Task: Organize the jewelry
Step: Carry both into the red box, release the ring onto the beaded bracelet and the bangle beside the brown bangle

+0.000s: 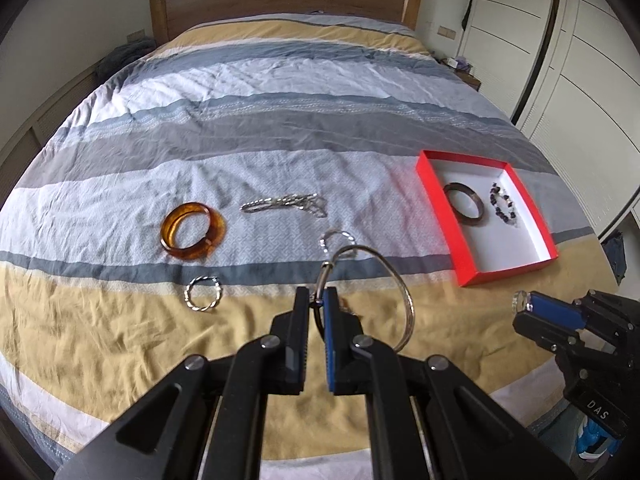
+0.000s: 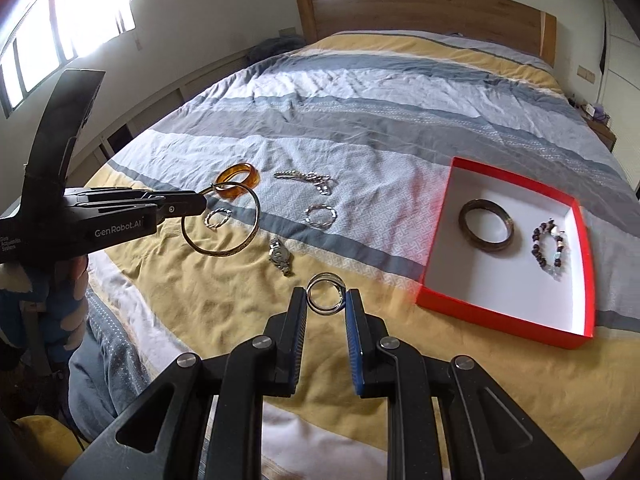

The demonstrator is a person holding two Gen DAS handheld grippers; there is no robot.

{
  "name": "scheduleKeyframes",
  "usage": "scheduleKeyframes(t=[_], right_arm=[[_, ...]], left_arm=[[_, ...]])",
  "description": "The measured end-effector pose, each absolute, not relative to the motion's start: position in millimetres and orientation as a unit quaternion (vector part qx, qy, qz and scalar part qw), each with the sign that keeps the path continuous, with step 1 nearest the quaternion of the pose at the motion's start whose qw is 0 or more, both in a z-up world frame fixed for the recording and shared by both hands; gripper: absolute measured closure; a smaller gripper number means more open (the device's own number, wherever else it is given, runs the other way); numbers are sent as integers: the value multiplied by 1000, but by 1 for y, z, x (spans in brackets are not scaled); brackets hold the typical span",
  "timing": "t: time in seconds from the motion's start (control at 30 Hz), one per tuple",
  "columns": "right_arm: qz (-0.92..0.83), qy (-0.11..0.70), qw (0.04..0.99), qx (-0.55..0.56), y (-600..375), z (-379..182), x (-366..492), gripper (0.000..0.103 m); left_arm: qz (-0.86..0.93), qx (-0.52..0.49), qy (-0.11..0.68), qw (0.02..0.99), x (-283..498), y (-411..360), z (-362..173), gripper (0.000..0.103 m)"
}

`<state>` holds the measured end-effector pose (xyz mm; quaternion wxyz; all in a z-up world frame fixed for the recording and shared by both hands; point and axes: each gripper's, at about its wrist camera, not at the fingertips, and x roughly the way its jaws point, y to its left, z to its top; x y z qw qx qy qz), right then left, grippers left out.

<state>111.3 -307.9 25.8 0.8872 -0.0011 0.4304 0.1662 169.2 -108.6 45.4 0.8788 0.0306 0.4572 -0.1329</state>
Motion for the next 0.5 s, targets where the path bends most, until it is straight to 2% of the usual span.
scheduleKeyframes(t=[0.23, 0.5], right_arm=[[110, 418, 901, 15, -373, 35, 119, 84], [59, 421, 904, 39, -439, 21, 151, 84]], left_arm=[[-193, 59, 446, 872, 181, -183, 53, 97], [-248, 90, 441, 858, 208, -273, 44, 97]])
